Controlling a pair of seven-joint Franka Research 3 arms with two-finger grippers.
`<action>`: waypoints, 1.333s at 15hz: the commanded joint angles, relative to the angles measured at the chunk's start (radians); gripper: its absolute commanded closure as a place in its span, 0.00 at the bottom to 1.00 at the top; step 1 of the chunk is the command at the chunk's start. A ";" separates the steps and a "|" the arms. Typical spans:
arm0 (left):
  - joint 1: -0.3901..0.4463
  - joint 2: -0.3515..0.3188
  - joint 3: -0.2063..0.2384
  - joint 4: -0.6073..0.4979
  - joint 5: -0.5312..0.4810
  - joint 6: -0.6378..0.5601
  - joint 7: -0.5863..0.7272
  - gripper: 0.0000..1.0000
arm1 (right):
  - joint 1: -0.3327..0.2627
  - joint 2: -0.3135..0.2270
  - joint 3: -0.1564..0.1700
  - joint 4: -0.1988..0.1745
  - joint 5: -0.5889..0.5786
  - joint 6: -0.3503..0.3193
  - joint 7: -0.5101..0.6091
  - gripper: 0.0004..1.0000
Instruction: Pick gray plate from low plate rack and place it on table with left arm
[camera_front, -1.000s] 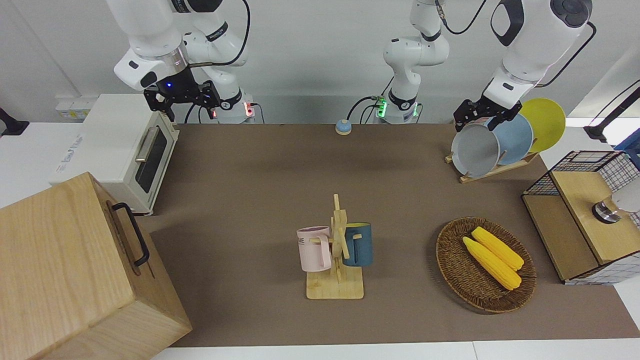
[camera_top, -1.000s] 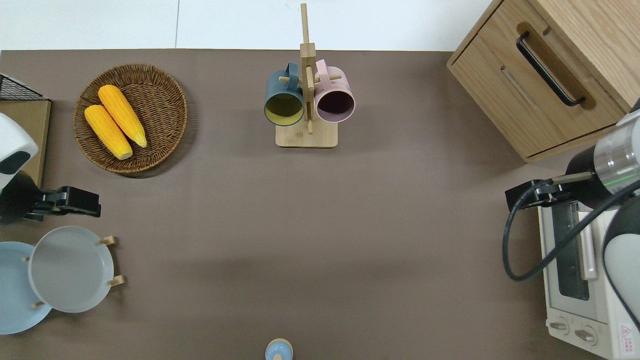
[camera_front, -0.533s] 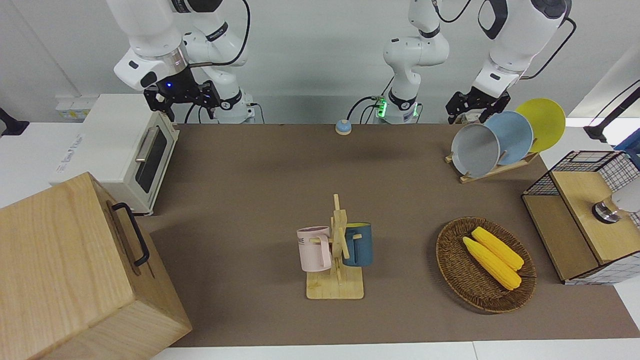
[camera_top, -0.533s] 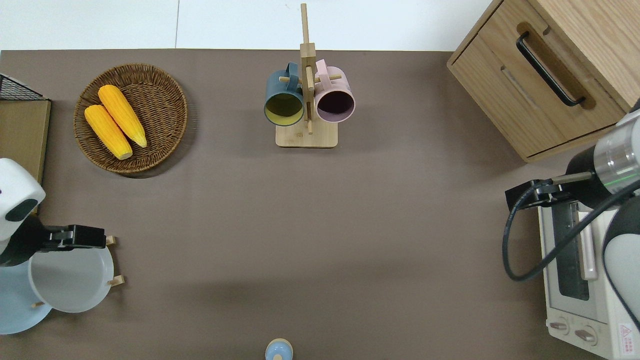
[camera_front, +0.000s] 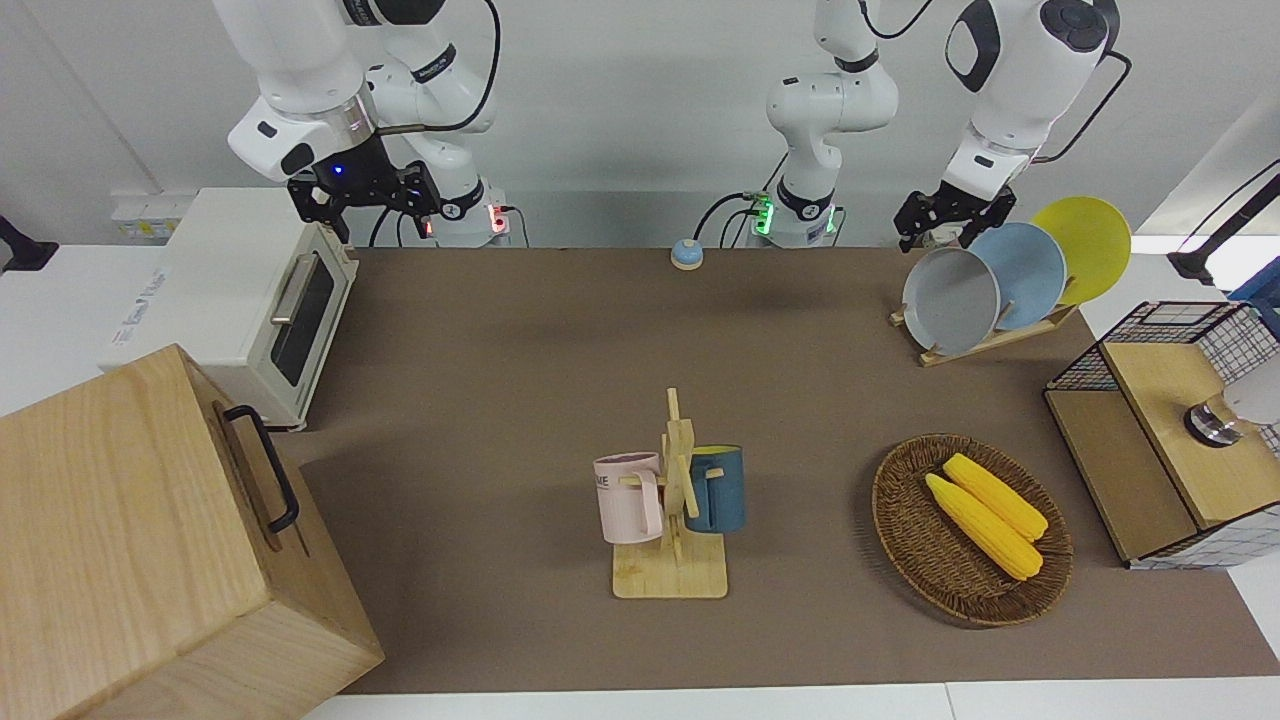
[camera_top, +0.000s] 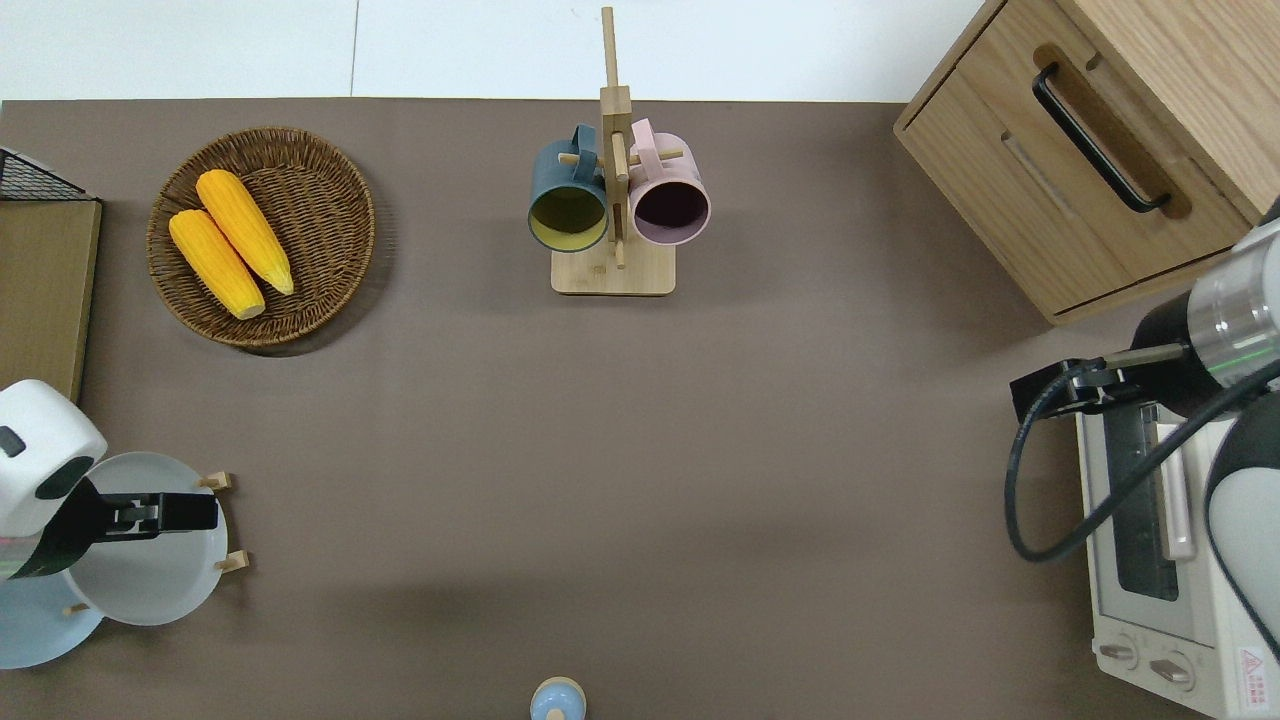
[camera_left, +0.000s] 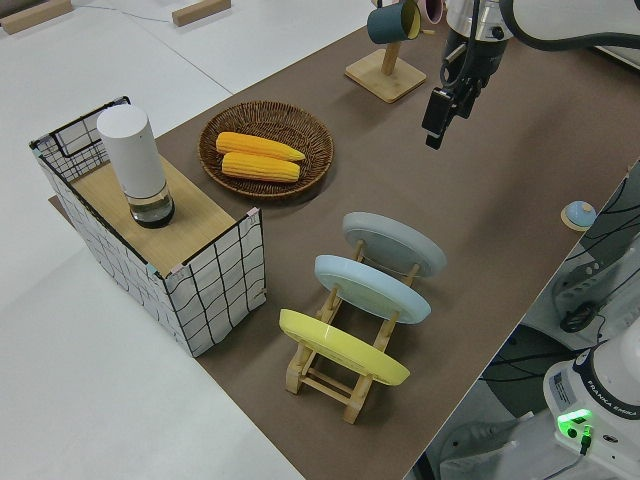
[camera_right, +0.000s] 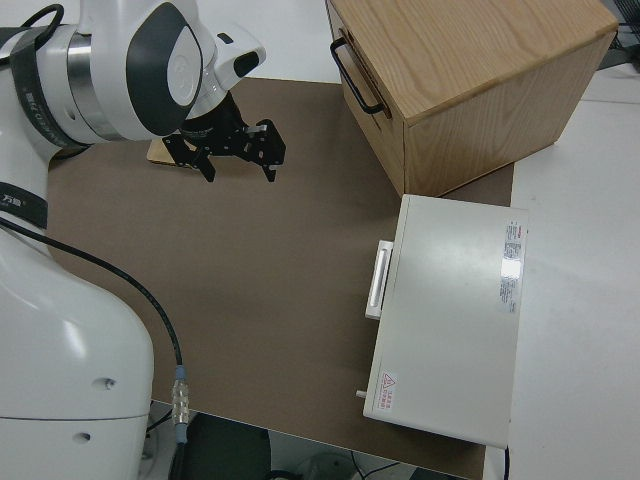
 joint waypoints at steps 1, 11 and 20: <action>0.067 -0.036 0.004 -0.043 0.041 0.041 0.006 0.00 | -0.023 -0.002 0.020 0.007 -0.006 -0.011 0.012 0.02; 0.186 -0.017 0.004 -0.122 0.113 0.153 0.011 0.00 | -0.023 -0.002 0.020 0.006 -0.006 -0.011 0.012 0.02; 0.209 0.072 0.004 -0.184 0.186 0.294 0.009 0.01 | -0.023 -0.002 0.020 0.007 -0.006 -0.011 0.012 0.02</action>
